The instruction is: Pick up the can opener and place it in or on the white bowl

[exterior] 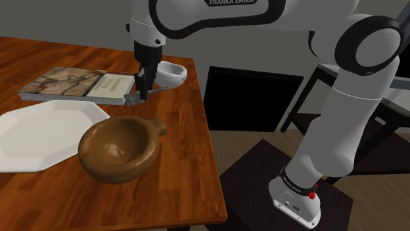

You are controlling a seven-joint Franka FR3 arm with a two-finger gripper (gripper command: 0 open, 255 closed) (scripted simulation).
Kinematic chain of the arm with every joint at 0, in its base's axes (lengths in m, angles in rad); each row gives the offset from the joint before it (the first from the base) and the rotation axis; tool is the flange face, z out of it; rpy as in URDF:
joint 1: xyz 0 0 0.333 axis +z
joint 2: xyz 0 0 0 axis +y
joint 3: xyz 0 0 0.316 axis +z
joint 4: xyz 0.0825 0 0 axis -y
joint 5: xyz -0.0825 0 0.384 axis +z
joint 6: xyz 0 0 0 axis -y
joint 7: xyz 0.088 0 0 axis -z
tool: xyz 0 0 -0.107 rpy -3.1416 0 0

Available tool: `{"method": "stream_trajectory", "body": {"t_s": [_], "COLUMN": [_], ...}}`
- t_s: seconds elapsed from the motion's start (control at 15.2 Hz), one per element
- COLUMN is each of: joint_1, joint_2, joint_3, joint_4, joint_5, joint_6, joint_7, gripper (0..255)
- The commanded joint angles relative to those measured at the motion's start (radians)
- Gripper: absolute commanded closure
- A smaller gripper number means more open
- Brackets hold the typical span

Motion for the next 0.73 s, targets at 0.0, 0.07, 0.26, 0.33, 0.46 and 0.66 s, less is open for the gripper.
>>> {"method": "stream_trajectory", "body": {"t_s": [0.0, 0.07, 0.26, 0.33, 0.46, 0.66], "joint_1": [0.002, 0.002, 0.004, 0.005, 0.007, 0.01], "joint_2": [0.003, 0.003, 0.007, 0.009, 0.014, 0.023], "joint_3": [0.001, 0.001, 0.002, 0.002, 0.003, 0.004], "joint_4": [0.033, 0.047, 0.093, 0.109, 0.142, 0.194], "joint_5": [-0.001, -0.001, -0.002, -0.003, -0.004, -0.008], "joint_6": [-0.031, -0.044, -0.086, -0.1, -0.129, -0.173], "joint_7": [0.002, 0.002, 0.003, 0.003, 0.004, 0.006], "gripper": [255, 255, 255, 255, 255, 255]}}
